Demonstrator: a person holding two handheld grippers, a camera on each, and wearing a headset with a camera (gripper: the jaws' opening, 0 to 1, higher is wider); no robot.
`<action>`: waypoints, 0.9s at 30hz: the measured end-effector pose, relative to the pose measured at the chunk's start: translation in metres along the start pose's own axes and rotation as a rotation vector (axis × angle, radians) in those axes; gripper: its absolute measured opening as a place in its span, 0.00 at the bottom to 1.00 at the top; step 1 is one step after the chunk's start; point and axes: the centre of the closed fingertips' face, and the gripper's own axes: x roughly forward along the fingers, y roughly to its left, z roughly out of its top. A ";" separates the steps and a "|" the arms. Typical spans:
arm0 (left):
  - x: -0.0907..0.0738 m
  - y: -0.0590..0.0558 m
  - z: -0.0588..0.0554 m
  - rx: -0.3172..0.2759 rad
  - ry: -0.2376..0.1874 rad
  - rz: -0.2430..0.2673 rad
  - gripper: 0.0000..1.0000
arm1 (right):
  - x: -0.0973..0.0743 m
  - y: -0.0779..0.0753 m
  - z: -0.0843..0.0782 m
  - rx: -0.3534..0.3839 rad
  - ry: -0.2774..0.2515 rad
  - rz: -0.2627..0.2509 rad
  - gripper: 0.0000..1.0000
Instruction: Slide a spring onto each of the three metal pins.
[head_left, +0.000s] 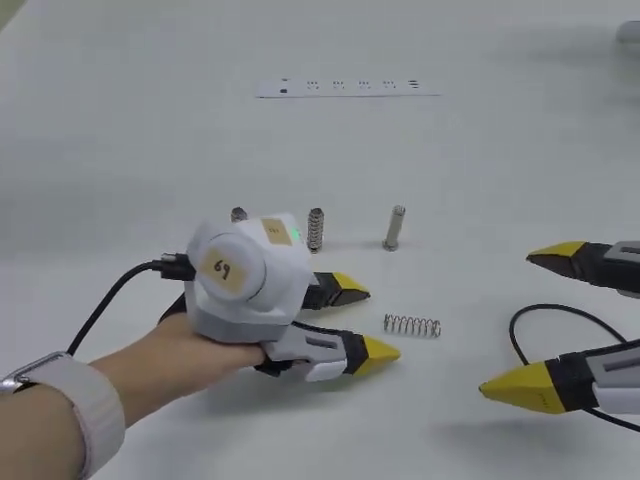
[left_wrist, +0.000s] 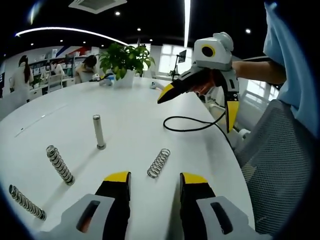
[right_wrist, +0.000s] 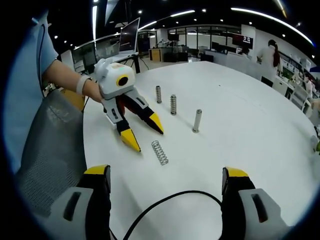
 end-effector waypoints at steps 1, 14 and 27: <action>0.001 -0.001 0.000 0.002 0.000 -0.002 0.32 | -0.001 0.000 -0.001 -0.001 0.002 -0.001 0.91; 0.009 -0.001 0.001 0.063 -0.003 -0.008 0.16 | -0.006 0.000 -0.002 0.017 -0.006 -0.011 0.90; 0.011 -0.001 0.000 0.114 0.016 -0.030 0.05 | -0.005 0.002 -0.004 0.041 -0.011 -0.010 0.90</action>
